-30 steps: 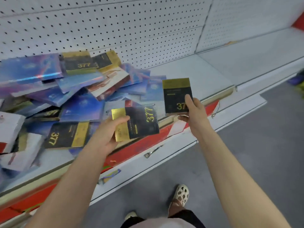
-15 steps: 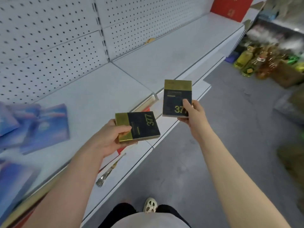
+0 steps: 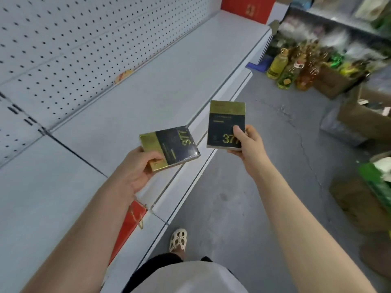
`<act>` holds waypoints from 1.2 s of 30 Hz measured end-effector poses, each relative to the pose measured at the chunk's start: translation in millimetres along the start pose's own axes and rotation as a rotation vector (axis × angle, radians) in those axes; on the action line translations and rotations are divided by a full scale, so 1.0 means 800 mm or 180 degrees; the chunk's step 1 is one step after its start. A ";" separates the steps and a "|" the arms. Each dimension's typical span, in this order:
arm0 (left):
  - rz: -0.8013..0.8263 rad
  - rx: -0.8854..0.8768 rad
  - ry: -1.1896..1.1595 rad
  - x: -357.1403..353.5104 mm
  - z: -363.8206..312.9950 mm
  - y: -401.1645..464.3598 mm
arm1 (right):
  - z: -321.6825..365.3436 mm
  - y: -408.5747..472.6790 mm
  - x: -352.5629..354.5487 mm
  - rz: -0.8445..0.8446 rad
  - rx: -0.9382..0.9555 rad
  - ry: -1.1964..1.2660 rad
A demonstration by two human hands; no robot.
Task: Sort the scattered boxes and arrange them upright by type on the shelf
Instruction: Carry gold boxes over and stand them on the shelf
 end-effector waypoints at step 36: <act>-0.1458 -0.0988 -0.0649 -0.502 -0.374 0.600 | 0.362 0.883 0.126 0.0959 0.0269 -0.0589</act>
Point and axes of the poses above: each hand's wrist, its own y-axis towards the middle knuckle, its own x-axis out of the back of the hand, z = x × y, the point moved 3 cm from there along y, towards the middle knuckle, and after that the axes turned 5 degrees about y, right-handed, at the moved point
